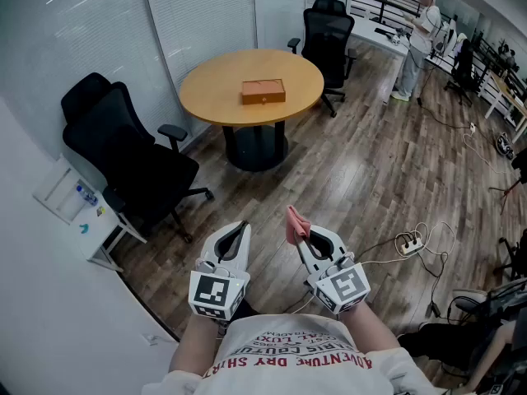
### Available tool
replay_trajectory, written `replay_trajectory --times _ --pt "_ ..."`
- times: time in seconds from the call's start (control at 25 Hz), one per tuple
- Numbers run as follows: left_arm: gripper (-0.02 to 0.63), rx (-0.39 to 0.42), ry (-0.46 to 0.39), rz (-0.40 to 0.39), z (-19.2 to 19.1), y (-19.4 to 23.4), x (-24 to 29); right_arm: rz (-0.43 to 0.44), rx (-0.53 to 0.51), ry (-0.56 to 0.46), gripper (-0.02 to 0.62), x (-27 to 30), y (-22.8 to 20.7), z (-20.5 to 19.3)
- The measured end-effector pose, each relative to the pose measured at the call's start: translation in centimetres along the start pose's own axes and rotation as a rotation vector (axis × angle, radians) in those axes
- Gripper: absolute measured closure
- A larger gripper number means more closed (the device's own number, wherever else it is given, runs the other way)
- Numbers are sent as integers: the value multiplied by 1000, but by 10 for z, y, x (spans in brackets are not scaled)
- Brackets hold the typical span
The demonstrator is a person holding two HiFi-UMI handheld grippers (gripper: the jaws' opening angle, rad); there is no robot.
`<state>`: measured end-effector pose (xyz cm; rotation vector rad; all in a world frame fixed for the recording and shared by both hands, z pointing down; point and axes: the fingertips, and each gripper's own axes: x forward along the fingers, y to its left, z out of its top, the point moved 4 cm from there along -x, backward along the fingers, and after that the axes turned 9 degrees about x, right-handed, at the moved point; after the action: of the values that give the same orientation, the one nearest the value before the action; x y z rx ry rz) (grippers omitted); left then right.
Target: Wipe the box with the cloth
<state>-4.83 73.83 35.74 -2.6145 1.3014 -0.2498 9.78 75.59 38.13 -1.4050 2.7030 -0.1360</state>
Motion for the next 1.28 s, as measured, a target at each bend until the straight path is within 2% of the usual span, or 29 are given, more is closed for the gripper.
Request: replay_trajectory --times 0.4,0.56,0.84,1.0,1.28 --pt "597 -4 -15 -26 -3 -2 8 -4 10 2 569 4 -4 -4" --pt "597 -19 -8 -27 -6 -1 13 -3 -39 16 568 7 -2 -6" --pt "597 -39 7 -42 -21 7 34 -25 9 32 568 23 -21 -16" --pt "597 -46 17 -49 -35 32 59 -50 33 44 566 55 -41 -24" --pt "597 -78 8 -68 -57 108 125 -123 33 88 566 141 -81 -36"
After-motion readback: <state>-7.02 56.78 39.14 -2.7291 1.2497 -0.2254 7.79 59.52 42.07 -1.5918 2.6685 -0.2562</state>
